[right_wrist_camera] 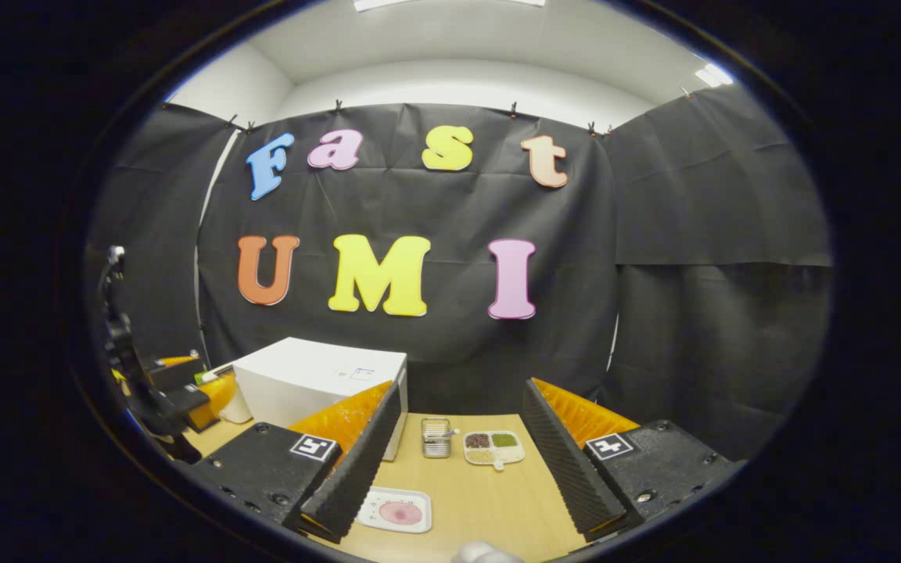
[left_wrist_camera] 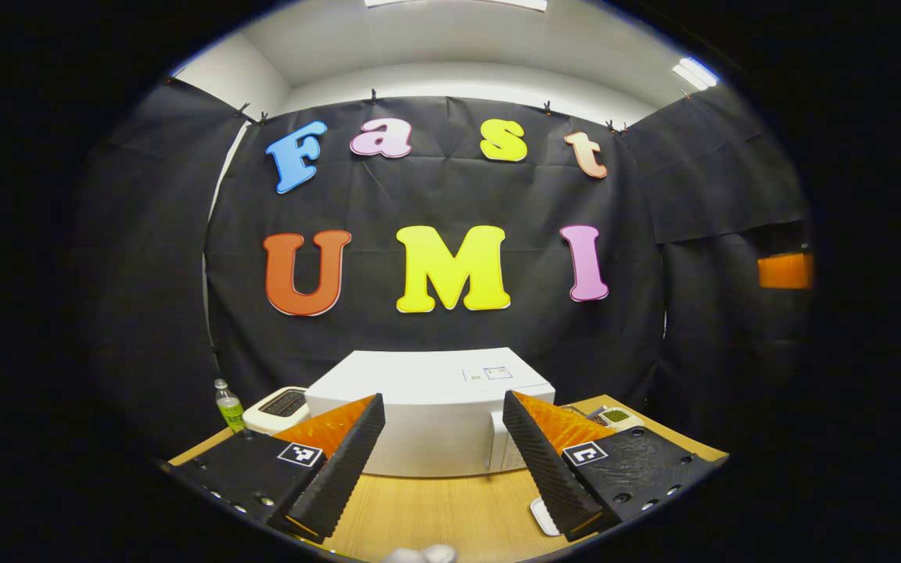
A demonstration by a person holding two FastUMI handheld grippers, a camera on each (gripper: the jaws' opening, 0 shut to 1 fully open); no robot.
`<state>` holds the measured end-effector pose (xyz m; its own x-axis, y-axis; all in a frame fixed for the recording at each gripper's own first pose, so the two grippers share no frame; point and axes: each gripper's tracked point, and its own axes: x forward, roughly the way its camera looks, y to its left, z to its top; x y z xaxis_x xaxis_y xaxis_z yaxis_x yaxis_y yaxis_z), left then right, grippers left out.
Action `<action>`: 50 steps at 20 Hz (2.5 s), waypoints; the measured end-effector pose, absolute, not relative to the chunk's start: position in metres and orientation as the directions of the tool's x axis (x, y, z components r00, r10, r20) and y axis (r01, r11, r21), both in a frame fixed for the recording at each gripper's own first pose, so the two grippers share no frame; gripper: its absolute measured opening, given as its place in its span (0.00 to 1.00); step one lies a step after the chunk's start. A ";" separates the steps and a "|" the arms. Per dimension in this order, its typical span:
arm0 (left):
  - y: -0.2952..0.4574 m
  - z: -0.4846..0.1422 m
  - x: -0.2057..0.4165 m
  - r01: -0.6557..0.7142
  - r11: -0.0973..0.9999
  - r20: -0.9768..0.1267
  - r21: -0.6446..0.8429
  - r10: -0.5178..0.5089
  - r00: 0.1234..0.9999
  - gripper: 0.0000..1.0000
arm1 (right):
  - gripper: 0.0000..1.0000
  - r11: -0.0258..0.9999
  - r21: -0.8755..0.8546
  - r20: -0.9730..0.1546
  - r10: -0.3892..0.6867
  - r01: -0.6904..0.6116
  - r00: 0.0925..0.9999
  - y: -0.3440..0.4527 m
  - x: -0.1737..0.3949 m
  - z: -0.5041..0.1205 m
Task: Open the microwave oven with the left hand, put the food in, and close the microwave oven.
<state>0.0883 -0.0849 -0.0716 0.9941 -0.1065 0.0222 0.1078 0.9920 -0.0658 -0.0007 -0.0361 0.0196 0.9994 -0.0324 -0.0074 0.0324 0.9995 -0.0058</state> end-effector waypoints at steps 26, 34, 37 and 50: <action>-0.182 -0.234 0.251 0.145 0.987 -0.226 -0.064 -0.156 0.962 0.26 | 0.92 0.980 -0.091 -0.085 -0.187 0.179 0.979 -0.106 -0.018 0.015; -0.181 -0.234 0.249 0.158 0.984 -0.236 -0.080 -0.173 0.956 0.08 | 1.00 0.984 -0.084 -0.084 -0.164 0.157 0.983 -0.100 -0.023 0.021; -0.181 -0.235 0.247 0.169 0.981 -0.248 -0.094 -0.188 0.950 0.08 | 1.00 0.986 -0.088 -0.080 -0.149 0.142 0.986 -0.093 -0.030 0.021; -0.099 -0.242 0.095 0.162 0.984 -0.243 -0.070 -0.174 0.954 0.09 | 1.00 0.995 -0.076 -0.074 0.054 -0.060 0.996 -0.010 -0.016 0.013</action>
<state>0.0947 -0.0993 -0.2422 0.9543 -0.1741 -0.2429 0.1618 0.9844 -0.0696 -0.0163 -0.0100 0.0130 0.9958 0.0541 -0.0745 -0.0597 0.9953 -0.0761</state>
